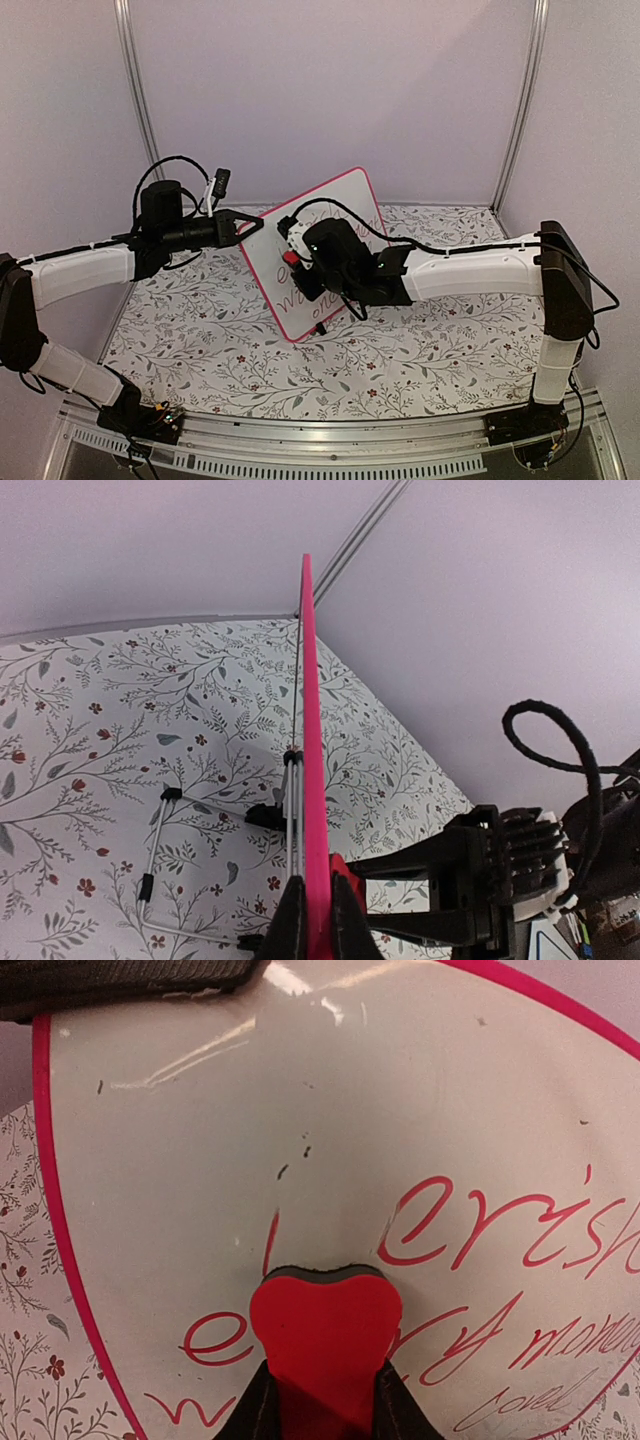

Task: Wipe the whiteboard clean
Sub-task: Erase the whiteboard at the center of the board.

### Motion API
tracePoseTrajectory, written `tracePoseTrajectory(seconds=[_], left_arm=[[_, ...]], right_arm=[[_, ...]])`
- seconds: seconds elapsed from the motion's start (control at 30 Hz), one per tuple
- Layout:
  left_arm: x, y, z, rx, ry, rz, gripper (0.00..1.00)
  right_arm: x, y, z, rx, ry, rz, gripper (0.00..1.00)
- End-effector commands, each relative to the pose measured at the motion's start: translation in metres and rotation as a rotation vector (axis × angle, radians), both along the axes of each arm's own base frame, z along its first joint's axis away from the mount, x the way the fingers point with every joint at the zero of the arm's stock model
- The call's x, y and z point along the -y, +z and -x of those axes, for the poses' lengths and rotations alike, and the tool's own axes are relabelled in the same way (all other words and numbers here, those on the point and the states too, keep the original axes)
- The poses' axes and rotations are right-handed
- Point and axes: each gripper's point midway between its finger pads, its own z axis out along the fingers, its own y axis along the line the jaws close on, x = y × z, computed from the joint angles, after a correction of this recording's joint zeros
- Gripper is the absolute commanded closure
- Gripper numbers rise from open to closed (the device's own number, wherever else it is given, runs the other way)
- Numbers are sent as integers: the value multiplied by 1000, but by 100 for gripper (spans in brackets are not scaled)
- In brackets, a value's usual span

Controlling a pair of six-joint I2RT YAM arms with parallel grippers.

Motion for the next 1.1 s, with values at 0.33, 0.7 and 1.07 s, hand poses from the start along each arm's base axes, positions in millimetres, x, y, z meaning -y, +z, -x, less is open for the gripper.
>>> tracePoseTrajectory(seconds=[0.33, 0.7, 1.07], left_arm=[[18, 0, 22, -38, -120, 38, 100], [18, 2, 23, -30, -121, 37, 100], [18, 1, 23, -35, -123, 39, 100]], right_arm=[[-17, 40, -10, 74, 5, -24, 74], [-25, 39, -18, 84, 11, -1, 74], [0, -9, 2, -22, 11, 29, 74]])
